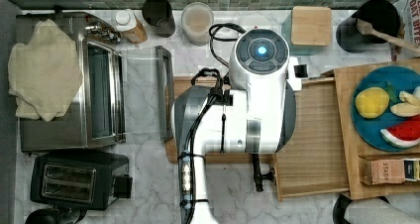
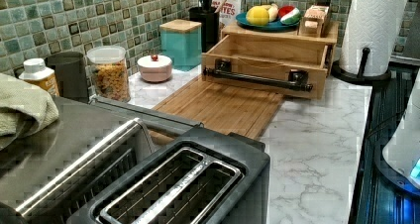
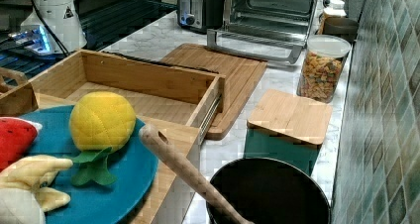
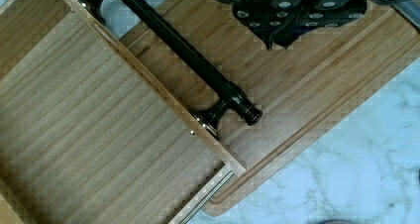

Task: Close the drawer.

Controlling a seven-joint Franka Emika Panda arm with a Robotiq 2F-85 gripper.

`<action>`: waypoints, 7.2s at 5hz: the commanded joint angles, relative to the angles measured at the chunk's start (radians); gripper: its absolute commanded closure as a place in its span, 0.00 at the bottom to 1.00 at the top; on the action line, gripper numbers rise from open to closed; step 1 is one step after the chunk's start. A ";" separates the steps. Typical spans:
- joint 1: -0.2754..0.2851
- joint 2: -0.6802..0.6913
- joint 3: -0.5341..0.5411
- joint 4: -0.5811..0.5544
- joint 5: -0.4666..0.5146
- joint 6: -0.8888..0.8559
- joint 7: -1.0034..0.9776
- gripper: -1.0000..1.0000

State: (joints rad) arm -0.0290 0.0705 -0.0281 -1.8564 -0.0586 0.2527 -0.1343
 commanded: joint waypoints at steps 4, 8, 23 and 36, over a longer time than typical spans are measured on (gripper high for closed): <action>0.004 -0.135 0.049 -0.215 0.085 0.136 -0.401 1.00; 0.014 -0.088 0.064 -0.447 -0.044 0.373 -0.614 1.00; -0.429 0.204 -0.262 -0.184 -0.124 0.792 -1.212 1.00; -0.380 0.183 -0.299 -0.222 -0.100 0.805 -1.190 1.00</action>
State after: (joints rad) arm -0.3032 0.2703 -0.2025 -2.2500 -0.1417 0.9673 -1.3438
